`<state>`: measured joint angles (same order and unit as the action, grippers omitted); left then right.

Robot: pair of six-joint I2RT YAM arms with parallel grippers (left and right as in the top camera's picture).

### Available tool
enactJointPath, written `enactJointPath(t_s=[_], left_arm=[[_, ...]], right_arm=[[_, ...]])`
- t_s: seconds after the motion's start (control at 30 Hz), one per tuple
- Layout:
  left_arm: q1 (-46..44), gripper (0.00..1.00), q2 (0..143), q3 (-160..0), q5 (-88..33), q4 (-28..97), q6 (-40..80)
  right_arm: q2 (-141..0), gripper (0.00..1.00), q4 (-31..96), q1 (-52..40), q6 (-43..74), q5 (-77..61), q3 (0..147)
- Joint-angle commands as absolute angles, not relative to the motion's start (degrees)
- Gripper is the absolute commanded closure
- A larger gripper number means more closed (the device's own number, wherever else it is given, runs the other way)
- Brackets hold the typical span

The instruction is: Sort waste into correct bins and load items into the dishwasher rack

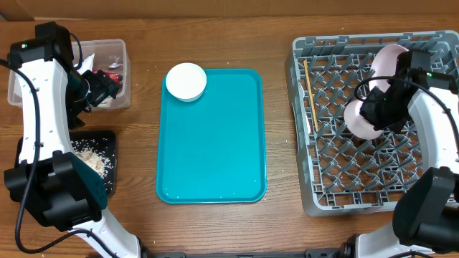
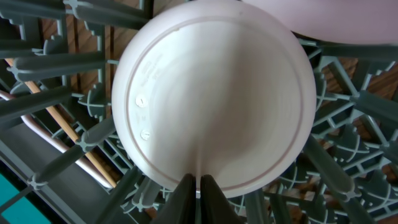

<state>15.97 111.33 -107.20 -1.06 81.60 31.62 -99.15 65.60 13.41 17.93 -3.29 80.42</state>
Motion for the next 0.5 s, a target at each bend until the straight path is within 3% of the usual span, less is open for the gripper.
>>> enactJointPath(t_s=[0.0,0.33,0.47], left_arm=[[16.0,0.0,110.1,-108.0,-1.3,81.6,32.4],[16.0,0.0,110.1,-108.0,-1.3,81.6,32.4],[16.0,0.0,110.1,-108.0,-1.3,81.6,32.4]], right_arm=[[-98.1,0.93,66.2,13.1,17.6,-4.5,80.3],[-91.6,0.94,70.2,13.1,17.6,-4.6,83.7],[-87.7,0.77,69.0,13.3,17.6,-4.6,85.4]])
